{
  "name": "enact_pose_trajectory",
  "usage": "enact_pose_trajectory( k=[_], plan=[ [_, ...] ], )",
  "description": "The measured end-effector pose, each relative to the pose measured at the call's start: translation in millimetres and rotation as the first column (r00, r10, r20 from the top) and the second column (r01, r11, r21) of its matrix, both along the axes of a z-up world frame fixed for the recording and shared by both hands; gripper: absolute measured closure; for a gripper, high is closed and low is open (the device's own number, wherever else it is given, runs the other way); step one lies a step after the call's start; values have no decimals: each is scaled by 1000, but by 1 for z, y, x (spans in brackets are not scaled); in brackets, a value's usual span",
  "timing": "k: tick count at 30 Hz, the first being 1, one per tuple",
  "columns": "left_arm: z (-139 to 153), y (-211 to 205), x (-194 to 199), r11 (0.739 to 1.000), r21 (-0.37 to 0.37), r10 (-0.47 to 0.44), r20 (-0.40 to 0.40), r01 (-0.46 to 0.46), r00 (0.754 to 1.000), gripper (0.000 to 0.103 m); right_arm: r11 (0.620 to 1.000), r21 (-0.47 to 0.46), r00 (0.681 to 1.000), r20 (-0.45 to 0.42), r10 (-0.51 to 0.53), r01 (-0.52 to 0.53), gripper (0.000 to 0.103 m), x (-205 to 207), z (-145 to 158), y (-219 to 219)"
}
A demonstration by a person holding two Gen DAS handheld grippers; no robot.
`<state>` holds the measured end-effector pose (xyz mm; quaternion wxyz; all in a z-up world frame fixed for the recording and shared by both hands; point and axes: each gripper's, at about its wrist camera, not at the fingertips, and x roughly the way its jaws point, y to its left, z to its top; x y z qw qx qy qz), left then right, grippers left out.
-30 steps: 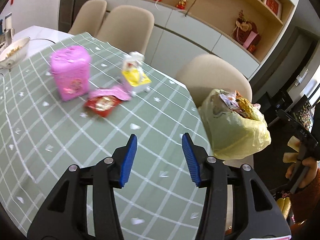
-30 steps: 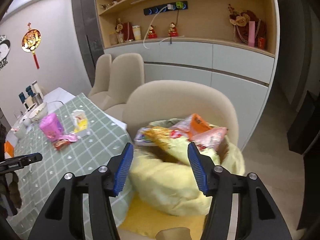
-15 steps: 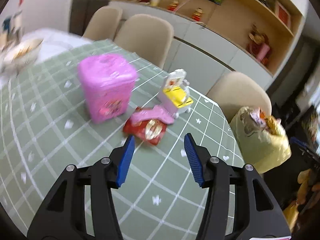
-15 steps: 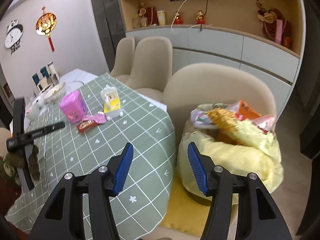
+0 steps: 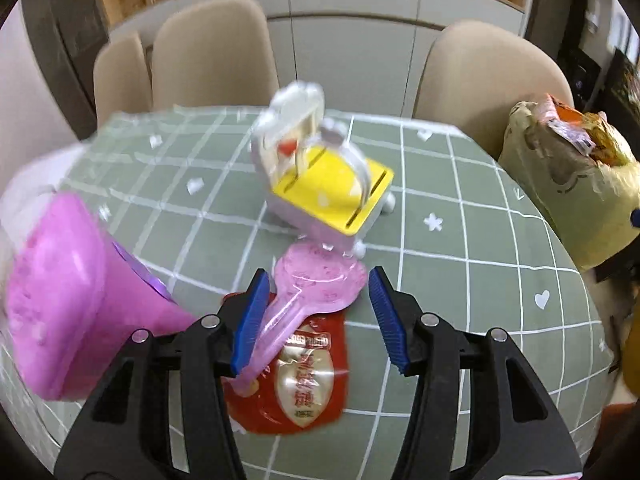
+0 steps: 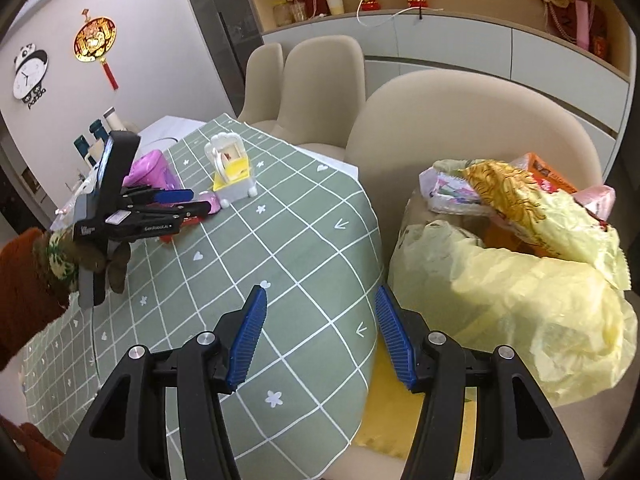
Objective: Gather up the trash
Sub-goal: 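Move both grippers to the table and grasp the pink plastic spoon with the left gripper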
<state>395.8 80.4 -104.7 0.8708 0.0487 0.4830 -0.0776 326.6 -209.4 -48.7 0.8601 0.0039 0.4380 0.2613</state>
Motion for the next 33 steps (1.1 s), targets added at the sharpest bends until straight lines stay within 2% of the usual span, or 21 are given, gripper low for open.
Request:
enact_pose_trajectory(
  k=[2, 3, 6, 8, 12, 14, 16, 19, 22, 25, 27, 29, 33],
  plan=[
    [-3, 5, -7, 998, -47, 37, -19, -38, 999, 58, 1000, -11, 1000, -5, 5, -5, 49, 5, -6, 8],
    [-3, 8, -11, 996, -64, 68, -25, -69, 997, 66, 1000, -17, 1000, -7, 9, -9, 49, 7, -8, 11],
    [3, 15, -33, 978, -171, 115, -31, -119, 993, 67, 999, -38, 1000, -15, 24, -24, 49, 12, -14, 29],
    [11, 18, -52, 965, -212, 152, -27, -154, 988, 67, 998, -51, 999, -19, 33, -34, 49, 14, -17, 42],
    [35, 27, -109, 918, -321, 254, 20, -234, 967, 67, 996, -42, 997, -29, 75, -77, 49, 8, -16, 71],
    [41, 29, -133, 908, -313, 306, 43, -278, 951, 66, 993, -36, 993, -39, 114, -115, 49, 1, -16, 88],
    [38, 32, -158, 897, -271, 371, 34, -349, 928, 66, 988, -48, 988, -36, 147, -149, 49, -4, -17, 103],
    [26, 44, -184, 859, -227, 472, -2, -460, 882, 66, 980, -67, 982, -17, 188, -188, 49, -9, -20, 138],
    [24, 60, -211, 816, -257, 533, -9, -517, 846, 66, 982, -19, 982, -27, 187, -188, 49, -9, -23, 172],
    [26, 71, -233, 793, -271, 566, -3, -545, 825, 66, 987, 31, 987, -28, 158, -157, 49, -5, -26, 211],
    [25, 80, -243, 774, -285, 586, -14, -565, 810, 66, 994, 17, 994, -8, 112, -112, 49, 0, -29, 232],
    [23, 84, -250, 766, -284, 596, -21, -577, 803, 66, 997, 17, 997, -12, 79, -79, 49, 8, -35, 252],
    [23, 95, -263, 751, -287, 615, -20, -594, 788, 66, 996, -70, 998, -13, 56, -57, 49, 21, -56, 287]
  ],
)
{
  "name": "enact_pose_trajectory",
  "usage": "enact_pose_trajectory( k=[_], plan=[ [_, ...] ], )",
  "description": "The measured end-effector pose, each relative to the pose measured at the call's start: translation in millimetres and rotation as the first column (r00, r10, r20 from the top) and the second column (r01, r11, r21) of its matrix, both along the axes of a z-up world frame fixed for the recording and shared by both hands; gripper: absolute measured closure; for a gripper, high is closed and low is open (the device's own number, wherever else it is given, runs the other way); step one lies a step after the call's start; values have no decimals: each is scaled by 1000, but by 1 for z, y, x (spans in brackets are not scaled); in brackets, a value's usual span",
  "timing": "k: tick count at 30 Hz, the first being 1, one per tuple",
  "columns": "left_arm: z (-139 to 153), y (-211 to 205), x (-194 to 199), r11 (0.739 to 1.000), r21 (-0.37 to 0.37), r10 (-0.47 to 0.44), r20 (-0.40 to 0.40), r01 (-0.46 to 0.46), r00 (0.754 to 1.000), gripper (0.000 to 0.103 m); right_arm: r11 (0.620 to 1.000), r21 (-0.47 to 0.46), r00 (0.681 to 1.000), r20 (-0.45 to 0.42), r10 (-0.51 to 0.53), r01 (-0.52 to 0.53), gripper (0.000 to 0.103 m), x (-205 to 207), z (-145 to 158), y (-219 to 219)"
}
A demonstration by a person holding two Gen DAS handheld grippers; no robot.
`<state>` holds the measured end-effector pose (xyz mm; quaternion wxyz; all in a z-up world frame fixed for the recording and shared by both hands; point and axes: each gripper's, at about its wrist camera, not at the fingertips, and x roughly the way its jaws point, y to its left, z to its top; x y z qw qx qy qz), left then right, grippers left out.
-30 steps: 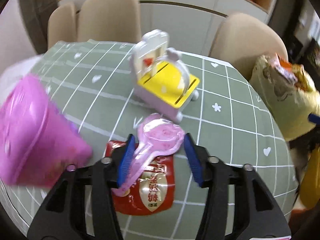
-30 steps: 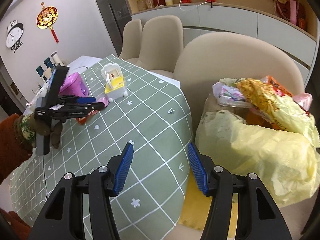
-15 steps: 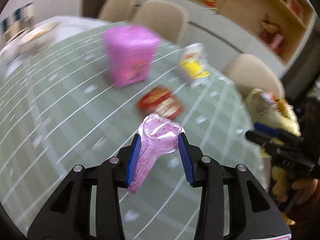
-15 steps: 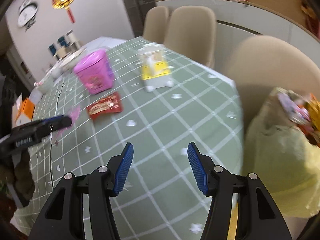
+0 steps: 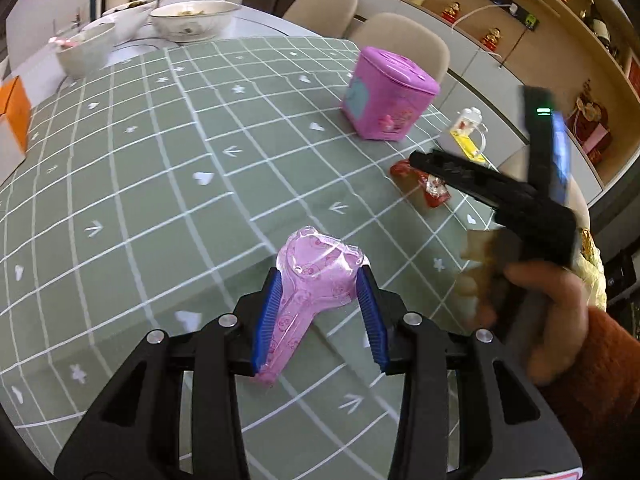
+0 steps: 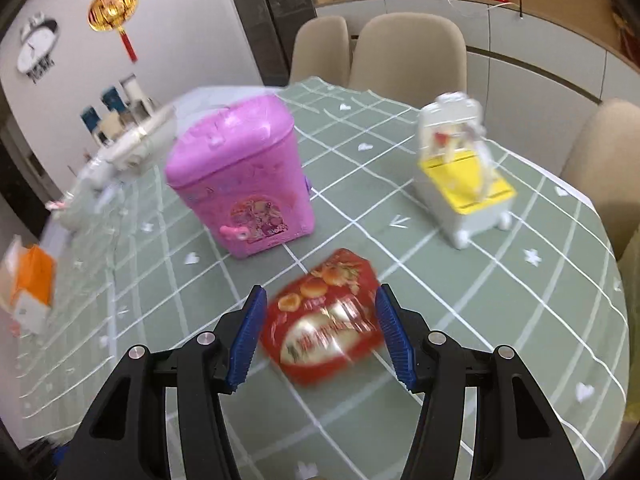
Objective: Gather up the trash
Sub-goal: 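Move both grippers to the table and grasp the pink plastic spoon with the left gripper, then grasp the red snack wrapper with the right gripper while the left holds the pink spoon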
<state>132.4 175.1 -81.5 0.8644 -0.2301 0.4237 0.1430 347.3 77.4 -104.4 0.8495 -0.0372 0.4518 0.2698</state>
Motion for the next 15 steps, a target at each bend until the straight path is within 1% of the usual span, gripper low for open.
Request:
enact_pose_trajectory(
  k=[2, 7, 10, 11, 13, 15],
  plan=[
    [2, 7, -8, 1000, -2, 13, 8, -13, 1000, 66, 999, -34, 999, 32, 4, -3, 49, 1, -2, 5],
    [-2, 19, -24, 998, -49, 32, 20, -31, 999, 66, 991, -108, 995, 32, 89, -85, 49, -4, 0, 7],
    [-5, 21, -25, 997, -77, 27, 33, -25, 999, 66, 984, -95, 988, 13, 152, -150, 46, -15, 3, 1],
    [-6, 22, -25, 996, -83, 24, 37, -21, 999, 66, 980, -96, 984, 16, 178, -175, 46, -20, 3, 0],
    [-7, 22, -25, 996, -91, 24, 35, -20, 999, 66, 968, -128, 974, 44, 221, -214, 46, -33, 1, 3],
    [-9, 24, -26, 994, -108, 27, 31, -24, 999, 66, 961, -125, 966, 54, 255, -247, 45, -42, 0, 4]
  ],
)
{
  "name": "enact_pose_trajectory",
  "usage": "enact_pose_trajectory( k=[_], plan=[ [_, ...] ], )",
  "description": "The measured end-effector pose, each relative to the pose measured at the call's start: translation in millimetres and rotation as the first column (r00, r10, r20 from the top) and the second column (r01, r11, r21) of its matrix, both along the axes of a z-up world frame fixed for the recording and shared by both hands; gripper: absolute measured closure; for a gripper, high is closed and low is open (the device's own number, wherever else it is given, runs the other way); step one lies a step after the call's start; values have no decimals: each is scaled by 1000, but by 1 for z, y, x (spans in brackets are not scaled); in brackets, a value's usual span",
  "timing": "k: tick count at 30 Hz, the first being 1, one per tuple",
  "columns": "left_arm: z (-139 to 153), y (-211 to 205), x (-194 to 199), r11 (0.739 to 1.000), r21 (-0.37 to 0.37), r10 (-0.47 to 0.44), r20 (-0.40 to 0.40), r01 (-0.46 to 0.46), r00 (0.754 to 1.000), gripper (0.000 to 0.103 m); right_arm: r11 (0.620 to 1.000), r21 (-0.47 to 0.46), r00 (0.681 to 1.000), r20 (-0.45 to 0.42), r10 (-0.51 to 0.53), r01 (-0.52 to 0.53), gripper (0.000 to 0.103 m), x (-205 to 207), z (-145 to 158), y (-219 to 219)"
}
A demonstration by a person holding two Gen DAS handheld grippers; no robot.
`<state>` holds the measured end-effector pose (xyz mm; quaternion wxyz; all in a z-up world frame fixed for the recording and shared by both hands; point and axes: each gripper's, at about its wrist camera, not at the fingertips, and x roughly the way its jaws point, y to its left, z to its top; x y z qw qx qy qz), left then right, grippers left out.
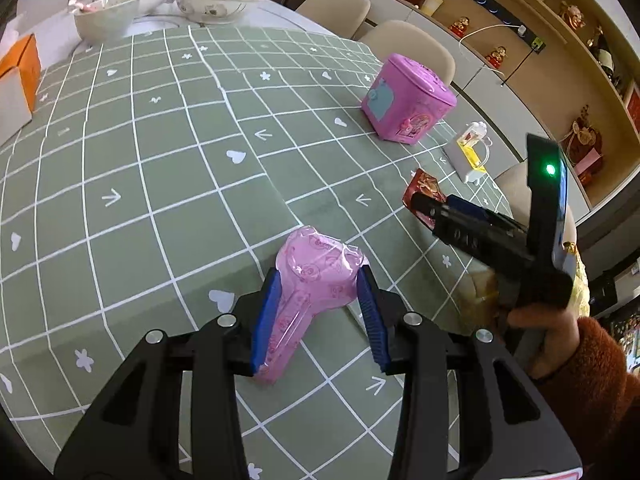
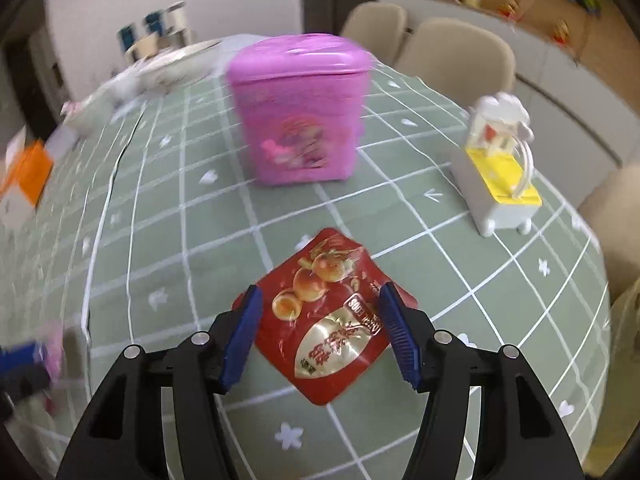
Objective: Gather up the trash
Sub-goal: 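Grasp the red snack wrapper with the right gripper while the left holds the pink spoon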
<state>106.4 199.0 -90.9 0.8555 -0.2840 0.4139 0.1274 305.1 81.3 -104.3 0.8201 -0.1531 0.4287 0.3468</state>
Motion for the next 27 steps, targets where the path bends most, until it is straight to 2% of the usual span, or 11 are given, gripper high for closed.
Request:
enact_pose_trajectory(
  k=[2, 3, 5, 6, 9, 14, 17, 20, 27],
  plan=[
    [0, -1, -1, 1000, -1, -1, -1, 1, 1000, 66, 1000, -5, 1000, 2, 12, -12, 46, -4, -1, 1],
    [2, -2, -2, 1000, 3, -3, -1, 3, 1000, 66, 1000, -6, 1000, -1, 18, -18, 50, -4, 0, 1],
    [6, -5, -3, 1000, 2, -11, 4, 11, 1000, 66, 999, -3, 999, -17, 32, -32, 65, -6, 2, -2],
    [8, -6, -2, 1000, 3, -14, 6, 14, 1000, 66, 999, -10, 999, -19, 39, -39, 76, -7, 3, -3],
    [20, -13, -2, 999, 17, -32, 18, 32, 999, 66, 999, 5, 999, -20, 39, -38, 87, -11, 12, -14],
    [38, -21, 3, 998, 33, -51, 40, 50, 998, 66, 997, 79, 1000, -15, 4, -2, 89, -21, 44, -39],
    [50, -30, 12, 996, 45, -76, 57, 74, 995, 66, 994, 105, 1000, 22, -11, 9, 89, -28, 70, -57],
    [64, -44, 25, 992, 65, -110, 80, 105, 991, 66, 991, 129, 998, 57, -30, 23, 89, -35, 97, -85],
    [93, -85, 63, 975, 113, -206, 131, 191, 970, 66, 981, 166, 985, 125, -117, 95, 89, -40, 136, -159]
  ],
)
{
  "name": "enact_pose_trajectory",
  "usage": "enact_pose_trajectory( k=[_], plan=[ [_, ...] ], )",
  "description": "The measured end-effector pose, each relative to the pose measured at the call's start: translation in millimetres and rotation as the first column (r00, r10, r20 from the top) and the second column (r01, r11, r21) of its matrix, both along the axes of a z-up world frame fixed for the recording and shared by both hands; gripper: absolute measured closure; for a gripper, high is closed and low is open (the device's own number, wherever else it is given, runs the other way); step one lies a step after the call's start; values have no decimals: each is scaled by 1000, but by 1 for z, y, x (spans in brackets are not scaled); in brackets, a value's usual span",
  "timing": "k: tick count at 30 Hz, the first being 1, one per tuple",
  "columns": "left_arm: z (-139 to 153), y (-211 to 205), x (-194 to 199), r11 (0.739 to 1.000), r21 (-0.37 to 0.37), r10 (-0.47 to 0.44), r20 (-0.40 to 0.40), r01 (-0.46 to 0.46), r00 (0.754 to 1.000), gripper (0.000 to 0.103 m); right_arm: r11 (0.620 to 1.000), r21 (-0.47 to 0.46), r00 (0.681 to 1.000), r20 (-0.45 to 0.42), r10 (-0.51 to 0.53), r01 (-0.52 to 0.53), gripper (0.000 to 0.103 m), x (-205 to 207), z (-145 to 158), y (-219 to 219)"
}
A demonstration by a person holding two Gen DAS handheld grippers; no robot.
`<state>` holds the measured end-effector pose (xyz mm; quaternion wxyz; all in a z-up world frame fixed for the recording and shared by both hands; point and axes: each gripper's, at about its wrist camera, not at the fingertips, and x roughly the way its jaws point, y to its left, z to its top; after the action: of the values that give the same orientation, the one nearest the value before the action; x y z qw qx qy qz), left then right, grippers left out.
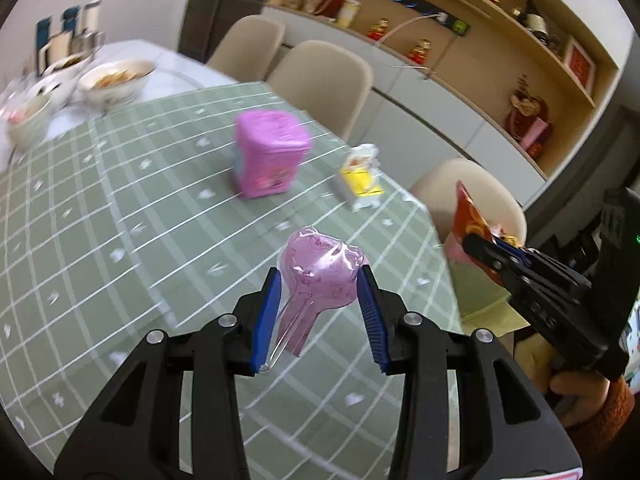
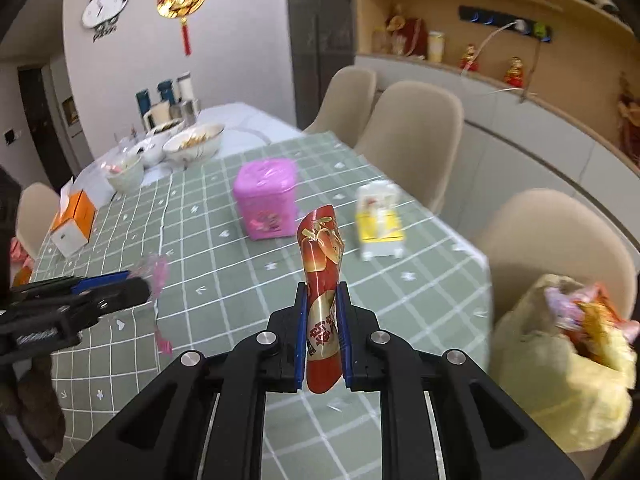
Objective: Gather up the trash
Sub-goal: 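Grasp the red snack wrapper with the right gripper while the left holds the pink spoon, then carry the pink spoon and red wrapper over the bin and open both grippers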
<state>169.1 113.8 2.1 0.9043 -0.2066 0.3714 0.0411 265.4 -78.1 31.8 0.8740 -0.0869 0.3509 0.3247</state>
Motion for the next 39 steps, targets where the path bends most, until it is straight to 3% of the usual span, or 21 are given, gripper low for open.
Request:
enact_pose_trajectory(
  k=[6, 12, 22, 30, 34, 39],
  plan=[
    [28, -54, 39, 994, 30, -103, 75, 101, 992, 66, 996, 11, 994, 61, -92, 92, 89, 10, 27, -69],
    [47, -124, 86, 974, 59, -223, 120, 217, 968, 66, 980, 0, 973, 119, -199, 201, 89, 31, 46, -151],
    [60, -243, 164, 907, 103, -421, 157, 409, 893, 66, 930, 29, 918, 151, -366, 366, 89, 70, 50, -271],
    [16, -292, 241, 873, 7, -486, 80, 487, 870, 66, 904, 50, 895, 127, -427, 424, 89, 101, 36, -327],
    [-23, -313, 270, 851, -30, -525, -15, 524, 851, 66, 906, 43, 899, 106, -424, 422, 89, 119, 22, -339],
    [-62, -343, 294, 819, 6, -565, -169, 574, 808, 66, 906, 49, 904, 65, -423, 420, 89, 139, 6, -349]
  ],
)
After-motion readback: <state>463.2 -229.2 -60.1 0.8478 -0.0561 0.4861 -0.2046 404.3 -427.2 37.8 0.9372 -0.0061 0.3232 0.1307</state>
